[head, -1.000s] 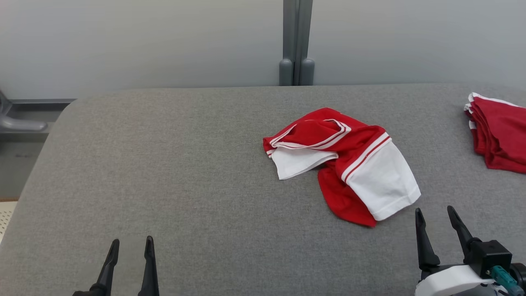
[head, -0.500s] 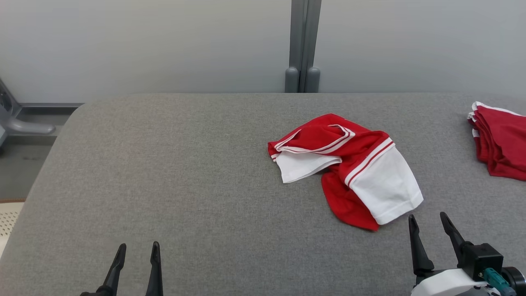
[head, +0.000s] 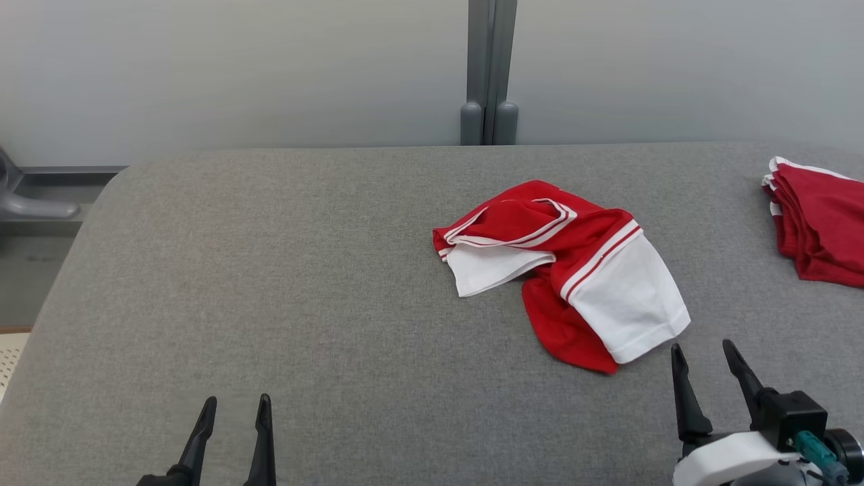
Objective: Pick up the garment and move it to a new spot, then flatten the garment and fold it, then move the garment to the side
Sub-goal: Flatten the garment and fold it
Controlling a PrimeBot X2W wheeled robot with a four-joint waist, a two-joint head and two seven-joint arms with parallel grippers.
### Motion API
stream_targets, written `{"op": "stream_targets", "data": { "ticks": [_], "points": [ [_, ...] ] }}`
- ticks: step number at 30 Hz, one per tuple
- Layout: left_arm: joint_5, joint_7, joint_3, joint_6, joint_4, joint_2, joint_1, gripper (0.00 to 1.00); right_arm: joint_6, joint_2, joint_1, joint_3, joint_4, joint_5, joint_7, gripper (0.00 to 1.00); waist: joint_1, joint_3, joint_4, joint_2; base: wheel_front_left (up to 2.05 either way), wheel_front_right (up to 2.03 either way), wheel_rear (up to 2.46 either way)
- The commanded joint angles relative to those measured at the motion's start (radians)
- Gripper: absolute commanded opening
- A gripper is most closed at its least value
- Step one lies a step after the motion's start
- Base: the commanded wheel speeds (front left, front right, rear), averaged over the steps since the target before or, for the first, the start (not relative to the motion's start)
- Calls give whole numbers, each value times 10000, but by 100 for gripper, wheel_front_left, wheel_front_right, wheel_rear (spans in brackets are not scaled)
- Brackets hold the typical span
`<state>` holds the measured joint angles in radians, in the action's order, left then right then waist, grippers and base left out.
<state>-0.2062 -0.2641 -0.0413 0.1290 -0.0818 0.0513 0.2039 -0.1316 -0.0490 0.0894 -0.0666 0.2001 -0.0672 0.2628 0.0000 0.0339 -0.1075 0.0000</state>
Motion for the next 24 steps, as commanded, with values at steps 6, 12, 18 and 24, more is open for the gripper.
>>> {"op": "stream_targets", "data": {
  "ticks": [6, 12, 18, 24],
  "points": [
    [-116, 0, -254, 27, 31, -6, -257, 100, 19, -172, -1509, -151, 165, 738, -196, 100, 0, -163, -89, 0, 0, 0, 0],
    [-343, 0, -591, 27, -5, -5, -476, 100, 19, -629, -3617, 129, 957, 1322, -2339, 100, 0, -539, -415, 0, 0, 0, 0],
    [-596, 0, -942, 28, -141, -1, -697, 100, 19, -1094, -4990, 279, 2515, 1592, -4104, 100, 0, -881, -914, 0, 0, 0, 0],
    [-582, 0, -986, 28, -255, -1, -811, 100, 19, -1334, -5498, 476, 3802, 941, -4624, 100, 0, -962, -1248, 0, 0, 0, 0]
  ]
}}
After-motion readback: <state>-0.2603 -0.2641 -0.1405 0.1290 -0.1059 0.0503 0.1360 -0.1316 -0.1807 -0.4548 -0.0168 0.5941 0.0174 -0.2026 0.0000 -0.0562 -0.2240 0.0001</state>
